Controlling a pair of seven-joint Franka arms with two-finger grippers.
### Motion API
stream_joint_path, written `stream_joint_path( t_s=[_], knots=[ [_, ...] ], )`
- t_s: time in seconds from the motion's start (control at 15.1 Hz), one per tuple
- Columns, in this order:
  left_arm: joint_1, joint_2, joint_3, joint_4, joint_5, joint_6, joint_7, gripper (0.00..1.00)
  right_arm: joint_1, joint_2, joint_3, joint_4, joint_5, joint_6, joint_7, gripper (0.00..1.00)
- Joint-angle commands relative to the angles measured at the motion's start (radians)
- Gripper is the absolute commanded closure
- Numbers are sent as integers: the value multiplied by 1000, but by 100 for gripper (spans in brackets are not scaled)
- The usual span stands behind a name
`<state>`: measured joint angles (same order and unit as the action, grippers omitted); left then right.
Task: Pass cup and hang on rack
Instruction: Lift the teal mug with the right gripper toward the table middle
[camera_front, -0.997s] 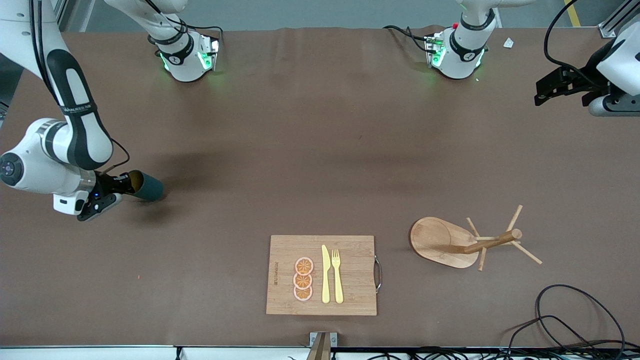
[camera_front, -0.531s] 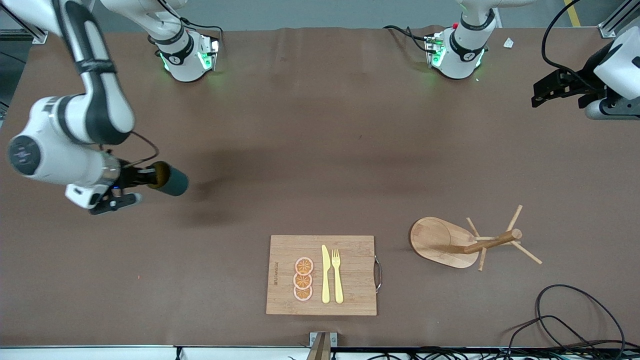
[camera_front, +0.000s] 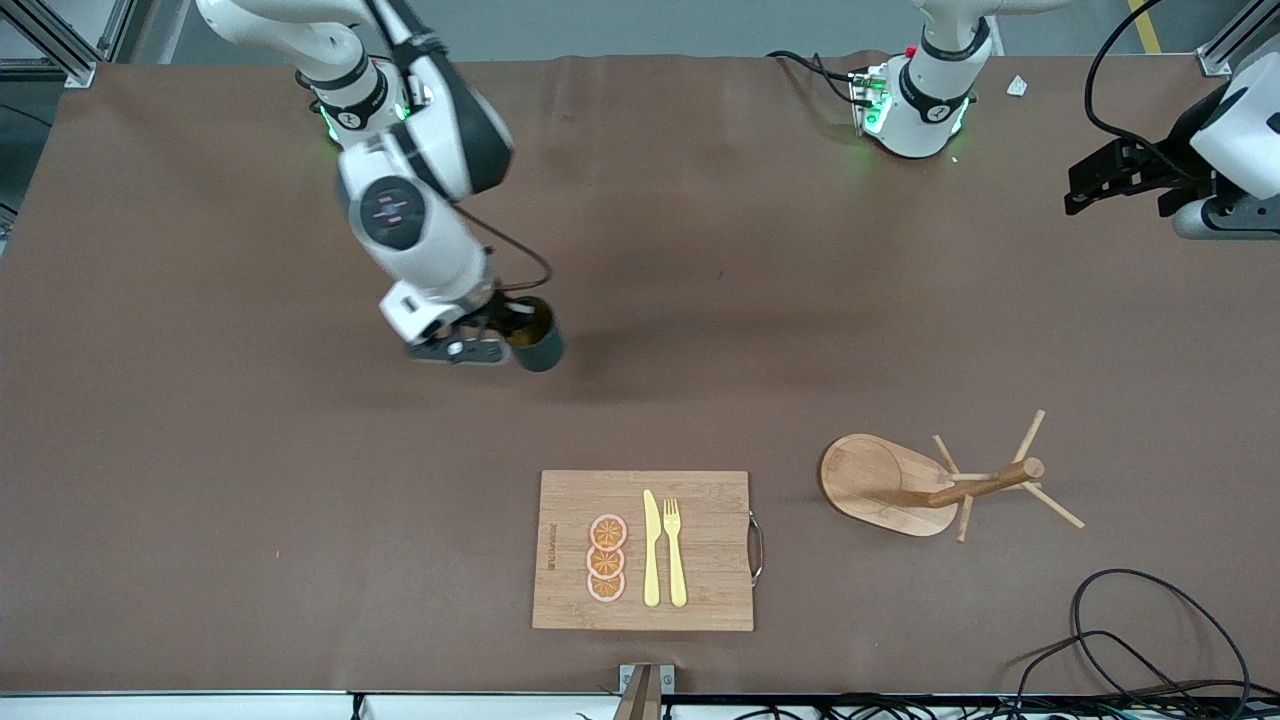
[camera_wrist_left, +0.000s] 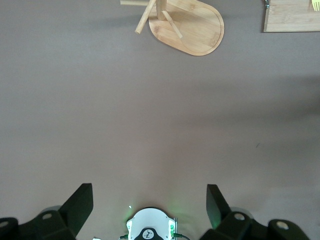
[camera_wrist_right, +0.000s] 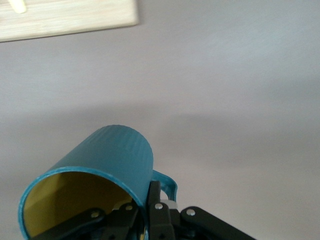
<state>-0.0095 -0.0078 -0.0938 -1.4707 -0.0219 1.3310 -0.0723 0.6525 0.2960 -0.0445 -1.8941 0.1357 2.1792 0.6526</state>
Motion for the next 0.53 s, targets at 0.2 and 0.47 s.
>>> stream_joint_path(
  t_s=[0.2, 0.47],
  knots=[
    [17, -1, -3, 7, -15, -19, -9, 0, 117, 251, -15, 283, 47, -4, 170, 100],
    [19, 37, -3, 15, -18, -26, -9, 0, 142, 340, -9, 346, 51, -2, 210, 100]
  ],
)
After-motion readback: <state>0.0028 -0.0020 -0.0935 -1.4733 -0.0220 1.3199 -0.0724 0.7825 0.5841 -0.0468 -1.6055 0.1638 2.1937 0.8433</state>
